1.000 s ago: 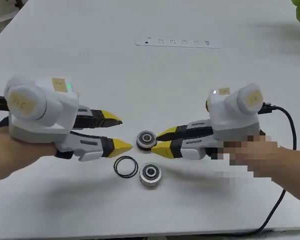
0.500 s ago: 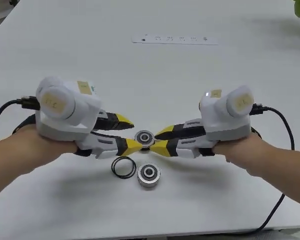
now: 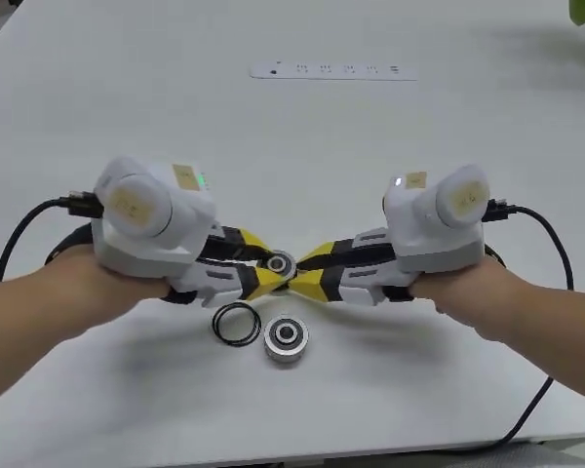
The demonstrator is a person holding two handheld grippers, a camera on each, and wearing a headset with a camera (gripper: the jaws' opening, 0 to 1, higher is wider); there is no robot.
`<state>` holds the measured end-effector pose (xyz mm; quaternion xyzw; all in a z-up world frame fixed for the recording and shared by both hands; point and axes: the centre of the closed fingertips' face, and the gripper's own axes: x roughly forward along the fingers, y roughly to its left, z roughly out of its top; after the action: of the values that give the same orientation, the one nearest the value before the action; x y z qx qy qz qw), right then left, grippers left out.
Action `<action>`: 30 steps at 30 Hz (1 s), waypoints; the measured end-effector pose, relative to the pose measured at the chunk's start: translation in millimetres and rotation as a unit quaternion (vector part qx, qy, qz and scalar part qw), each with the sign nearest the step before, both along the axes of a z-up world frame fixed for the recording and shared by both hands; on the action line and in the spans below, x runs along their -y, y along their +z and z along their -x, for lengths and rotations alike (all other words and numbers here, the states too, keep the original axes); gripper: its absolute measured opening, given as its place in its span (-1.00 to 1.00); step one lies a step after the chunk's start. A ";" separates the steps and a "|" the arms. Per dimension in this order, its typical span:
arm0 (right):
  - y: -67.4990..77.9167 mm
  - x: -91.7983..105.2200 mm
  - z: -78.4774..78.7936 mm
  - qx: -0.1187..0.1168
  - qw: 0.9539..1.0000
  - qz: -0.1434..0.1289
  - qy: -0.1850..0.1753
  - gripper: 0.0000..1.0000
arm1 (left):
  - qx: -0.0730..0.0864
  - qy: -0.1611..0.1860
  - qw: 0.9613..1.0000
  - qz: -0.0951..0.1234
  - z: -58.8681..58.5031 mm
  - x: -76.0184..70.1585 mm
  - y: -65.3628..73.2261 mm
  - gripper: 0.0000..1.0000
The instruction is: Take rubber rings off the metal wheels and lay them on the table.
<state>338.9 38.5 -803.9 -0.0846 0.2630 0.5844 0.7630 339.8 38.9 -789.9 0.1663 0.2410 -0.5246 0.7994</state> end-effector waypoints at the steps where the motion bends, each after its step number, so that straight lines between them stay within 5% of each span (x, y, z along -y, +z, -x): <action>1: -0.4 0.4 -0.6 0.000 1.000 0.000 0.000 -0.75 | 0.000 0.001 1.000 0.000 0.1 0.0 0.1 -0.61; 10: -2.1 2.1 0.4 0.001 1.000 0.005 -0.001 -0.87 | -0.017 0.020 0.999 0.020 -5.6 -3.7 1.3 -0.72; 16: -3.4 4.0 -1.5 -0.005 1.000 0.006 -0.007 -0.95 | 0.005 0.015 1.000 0.008 -4.5 -3.5 1.1 -0.74; 30: -0.6 10.7 -7.3 -0.068 0.995 -0.030 -0.070 -1.00 | 0.016 0.017 1.000 -0.004 -5.8 -4.2 -0.4 -0.76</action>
<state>346.2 27.8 -804.5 -0.0032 0.3025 0.5413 0.7845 345.6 43.1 -790.3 0.1740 0.2333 -0.5071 0.8113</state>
